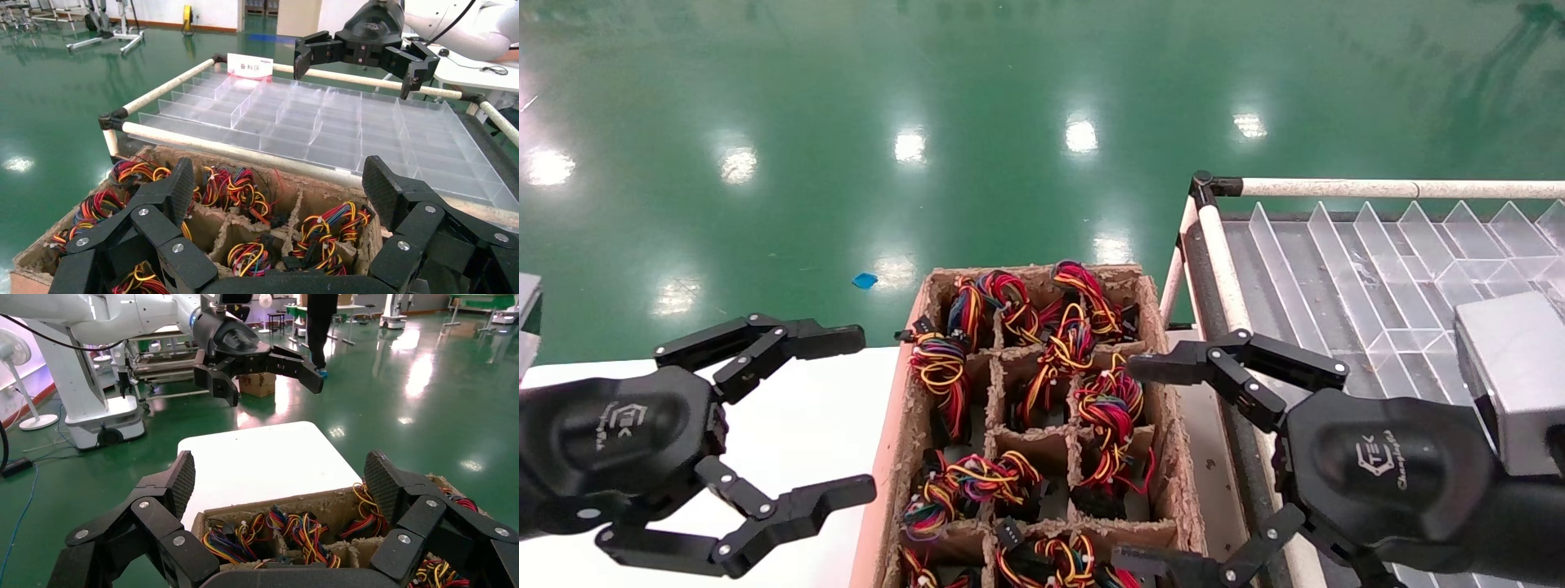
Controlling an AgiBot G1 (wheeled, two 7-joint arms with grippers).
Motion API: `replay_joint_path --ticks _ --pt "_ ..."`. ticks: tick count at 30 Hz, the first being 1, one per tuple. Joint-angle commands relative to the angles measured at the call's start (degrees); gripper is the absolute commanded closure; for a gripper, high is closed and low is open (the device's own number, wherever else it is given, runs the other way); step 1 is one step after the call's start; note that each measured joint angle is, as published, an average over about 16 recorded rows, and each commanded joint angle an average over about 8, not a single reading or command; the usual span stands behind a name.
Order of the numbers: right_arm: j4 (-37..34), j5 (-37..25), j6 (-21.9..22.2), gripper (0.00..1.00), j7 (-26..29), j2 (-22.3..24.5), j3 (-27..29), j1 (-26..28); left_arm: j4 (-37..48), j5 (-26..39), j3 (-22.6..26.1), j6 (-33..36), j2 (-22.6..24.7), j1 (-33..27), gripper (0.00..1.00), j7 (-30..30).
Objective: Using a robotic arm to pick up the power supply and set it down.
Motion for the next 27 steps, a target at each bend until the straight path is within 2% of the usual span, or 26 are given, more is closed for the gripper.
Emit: replay_joint_path --ticks 1,2,3,27 --pt "0.0 0.0 0.0 0.0 0.0 0.0 0.0 0.0 0.0 0.0 0.0 0.0 0.0 0.0 0.84 0.0" --pt "0.0 0.0 0.0 0.0 0.0 0.0 0.0 0.0 0.0 0.0 0.0 0.0 0.0 0.0 0.97 0.0" --pt "0.0 0.0 0.0 0.0 0.0 0.0 0.0 0.0 0.0 0.0 0.0 0.0 0.0 0.0 1.0 0.0" --pt "0.2 0.0 0.3 0.0 0.0 0.0 0.1 -0.1 0.0 0.0 0.0 0.0 0.0 0.0 1.0 0.0"
